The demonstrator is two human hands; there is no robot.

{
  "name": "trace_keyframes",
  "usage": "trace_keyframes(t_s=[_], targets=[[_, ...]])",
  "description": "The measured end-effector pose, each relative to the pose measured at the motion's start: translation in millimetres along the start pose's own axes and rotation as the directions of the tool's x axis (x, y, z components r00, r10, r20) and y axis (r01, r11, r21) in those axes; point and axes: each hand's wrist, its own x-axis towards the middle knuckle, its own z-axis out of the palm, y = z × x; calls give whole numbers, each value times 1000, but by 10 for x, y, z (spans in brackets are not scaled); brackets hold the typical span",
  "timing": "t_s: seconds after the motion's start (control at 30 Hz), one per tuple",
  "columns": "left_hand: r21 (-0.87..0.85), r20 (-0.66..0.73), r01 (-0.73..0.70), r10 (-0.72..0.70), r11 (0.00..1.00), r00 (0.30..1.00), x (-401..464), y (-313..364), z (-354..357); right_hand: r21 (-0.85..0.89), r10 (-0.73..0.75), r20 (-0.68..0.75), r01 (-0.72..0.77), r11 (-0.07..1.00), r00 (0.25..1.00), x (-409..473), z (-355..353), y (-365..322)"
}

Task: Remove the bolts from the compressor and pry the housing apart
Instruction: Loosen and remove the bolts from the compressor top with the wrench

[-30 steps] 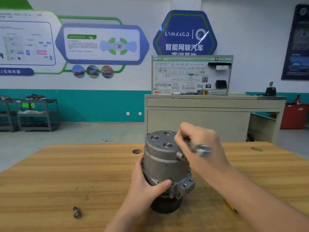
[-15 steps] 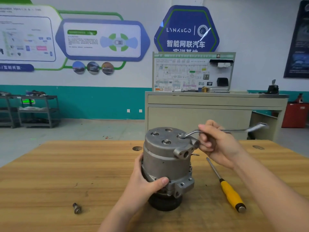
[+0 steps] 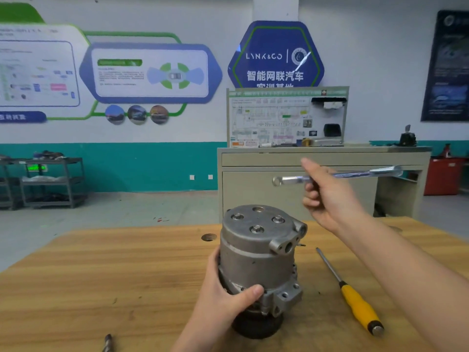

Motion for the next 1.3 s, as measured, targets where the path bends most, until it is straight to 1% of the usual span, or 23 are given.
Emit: trace_keyframes(t_s=[0.07, 0.1, 0.27, 0.33, 0.4, 0.53, 0.63, 0.73, 0.8, 0.83, 0.87, 0.93, 0.97, 1.0, 1.03, 1.07, 1.1, 1.13, 1.17, 1.2, 1.23, 1.27, 1.3], targets=[[-11, 11, 0, 0, 1000, 1000, -1, 6, 3, -103, -122, -75, 114, 988, 990, -104, -83, 24], [-14, 16, -1, 1, 1000, 1000, -1, 8, 5, -130, -163, -81, 152, 980, 983, -152, -111, 28], [-14, 24, 4, -4, 1000, 1000, -9, 28, 20, -225, -181, -21, 172, 959, 983, -351, -108, 85], [-8, 22, 5, -5, 1000, 1000, -11, 34, 12, -228, -188, 19, 188, 955, 982, -404, -96, 125], [-3, 14, 2, -2, 1000, 1000, -6, 25, 8, -257, -242, 60, 249, 934, 968, -478, -91, 146], [-11, 12, -9, 9, 1000, 1000, 1, 16, 16, -392, -408, 149, 433, 812, 901, -601, -102, 152], [-44, 15, -9, 10, 999, 1000, -2, 14, 22, -492, -432, 196, 469, 733, 880, -638, -72, 171], [-35, 22, -11, 12, 999, 1000, -13, 28, 29, -600, -445, 225, 484, 637, 866, -646, -21, 193], [-29, 16, -12, 13, 1000, 1000, -13, 30, 28, -666, -499, 269, 533, 521, 824, -653, 31, 197], [-29, 12, -7, 7, 1000, 1000, -12, 29, 30, -707, -530, 317, 568, 422, 787, -666, 63, 202], [-30, 9, 0, 0, 1000, 1000, -12, 31, 32, -745, -542, 390, 601, 288, 744, -689, 99, 209], [-28, 3, 4, -4, 1000, 1000, -15, 39, 36, -767, -487, 558, 642, 8, 672, -745, 166, 234], [-25, 0, 4, -4, 1000, 1000, -17, 43, 37, -760, -460, 597, 646, -65, 657, -775, 178, 250], [-24, -3, 4, -5, 1000, 1000, -18, 48, 38, -759, -461, 606, 646, -89, 648, -790, 160, 265], [-31, -5, 6, -6, 1000, 1000, -19, 48, 37, -761, -481, 591, 646, -64, 648, -795, 122, 271], [-45, -3, 7, -7, 999, 1000, -21, 46, 36, -759, -509, 550, 651, 28, 663, -785, 63, 262], [-58, 3, 7, -7, 998, 1000, -24, 41, 34, -741, -523, 483, 646, 185, 703, -762, -3, 246], [-63, 10, 8, -7, 998, 1000, -24, 34, 29, -698, -497, 401, 608, 379, 770, -726, -67, 218], [-61, 17, 8, -7, 998, 1000, -25, 30, 22, -625, -416, 329, 526, 576, 848, -678, -124, 171], [-58, 19, 9, -8, 998, 1000, -25, 27, 11, -525, -289, 284, 400, 751, 914, -609, -173, 117], [-57, 17, 11, -10, 998, 1000, -26, 24, 3, -416, -138, 266, 243, 876, 954, -514, -220, 68], [-55, 15, 13, -12, 998, 1000, -24, 23, -5, -318, 12, 271, 78, 945, 963, -401, -257, 41], [-49, 14, 16, -16, 999, 1000, -23, 22, -10, -259, 145, 283, -70, 963, 948, -302, -278, 29]])
